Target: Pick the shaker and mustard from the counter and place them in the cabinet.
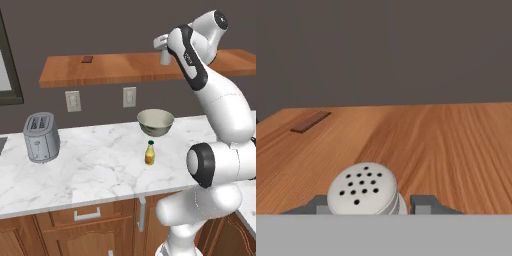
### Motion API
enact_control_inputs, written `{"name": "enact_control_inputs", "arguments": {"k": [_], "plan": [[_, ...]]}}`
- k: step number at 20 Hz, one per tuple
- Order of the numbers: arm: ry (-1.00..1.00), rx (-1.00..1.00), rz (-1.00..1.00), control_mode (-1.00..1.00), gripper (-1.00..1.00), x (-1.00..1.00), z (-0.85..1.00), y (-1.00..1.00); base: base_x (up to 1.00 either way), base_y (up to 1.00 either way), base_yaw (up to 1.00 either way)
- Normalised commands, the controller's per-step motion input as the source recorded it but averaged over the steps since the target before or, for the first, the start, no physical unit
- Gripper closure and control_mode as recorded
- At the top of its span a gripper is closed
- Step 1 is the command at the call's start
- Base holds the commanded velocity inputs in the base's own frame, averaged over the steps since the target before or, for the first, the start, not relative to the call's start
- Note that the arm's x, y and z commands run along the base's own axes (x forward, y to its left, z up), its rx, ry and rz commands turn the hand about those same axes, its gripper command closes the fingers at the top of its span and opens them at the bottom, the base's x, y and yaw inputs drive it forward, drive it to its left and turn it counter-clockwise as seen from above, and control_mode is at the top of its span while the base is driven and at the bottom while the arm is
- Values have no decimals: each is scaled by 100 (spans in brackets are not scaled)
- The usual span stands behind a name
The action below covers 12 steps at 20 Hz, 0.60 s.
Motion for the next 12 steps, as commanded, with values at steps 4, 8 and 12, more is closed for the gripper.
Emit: {"name": "enact_control_inputs", "arguments": {"k": [4,8,12], "plan": [[1,0,0,-100,100,20,-22,0,0,0,0],[-8,0,0,-100,100,3,-29,0,0,0,0],[-18,-1,0,-100,100,-1,-26,0,0,0,0]]}}
